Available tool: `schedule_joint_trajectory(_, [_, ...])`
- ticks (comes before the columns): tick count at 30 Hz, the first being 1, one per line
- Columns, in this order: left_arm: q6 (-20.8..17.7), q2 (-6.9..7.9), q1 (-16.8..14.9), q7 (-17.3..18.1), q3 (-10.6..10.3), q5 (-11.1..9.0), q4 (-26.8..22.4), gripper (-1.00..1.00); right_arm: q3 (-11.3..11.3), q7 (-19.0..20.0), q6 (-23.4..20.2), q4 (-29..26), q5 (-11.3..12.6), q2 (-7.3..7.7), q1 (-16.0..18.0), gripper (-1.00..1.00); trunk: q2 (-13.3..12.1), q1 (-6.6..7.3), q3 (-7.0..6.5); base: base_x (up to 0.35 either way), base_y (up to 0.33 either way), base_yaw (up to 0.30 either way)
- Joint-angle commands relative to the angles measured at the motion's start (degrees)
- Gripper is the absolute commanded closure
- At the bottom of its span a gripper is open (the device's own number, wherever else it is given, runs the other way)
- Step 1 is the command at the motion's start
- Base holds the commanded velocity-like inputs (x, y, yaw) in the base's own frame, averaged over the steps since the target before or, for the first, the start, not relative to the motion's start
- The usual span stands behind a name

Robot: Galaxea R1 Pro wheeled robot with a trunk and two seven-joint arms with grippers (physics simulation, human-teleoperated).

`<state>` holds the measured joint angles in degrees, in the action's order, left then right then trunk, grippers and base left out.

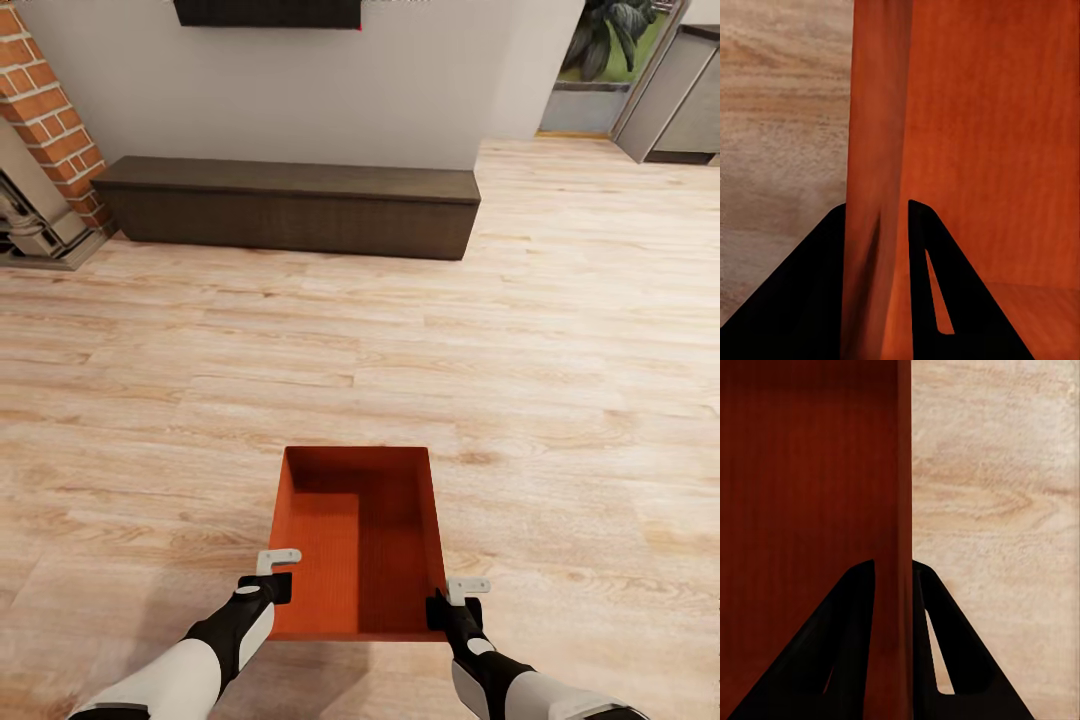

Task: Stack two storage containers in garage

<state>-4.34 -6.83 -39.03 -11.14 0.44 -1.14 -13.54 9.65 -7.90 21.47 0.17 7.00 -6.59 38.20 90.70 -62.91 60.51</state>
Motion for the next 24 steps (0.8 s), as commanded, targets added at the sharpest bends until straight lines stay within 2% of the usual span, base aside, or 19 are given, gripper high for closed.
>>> schedule_joint_trajectory(1, [-0.40,0.02,0.01,-0.56,1.06,0.97,-0.22,1.00,-1.65,-0.46,0.42,0.11,1.87,0.02,0.03,1.00,-0.40,0.23,-0.16,0.000,0.000,0.000])
schedule_joint_trajectory(24, [-0.41,0.06,0.01,-0.11,1.08,0.90,-0.52,1.00,-1.65,-0.37,0.42,0.09,1.87,0.00,0.03,1.00,-9.63,5.28,-4.29,0.000,0.000,0.000])
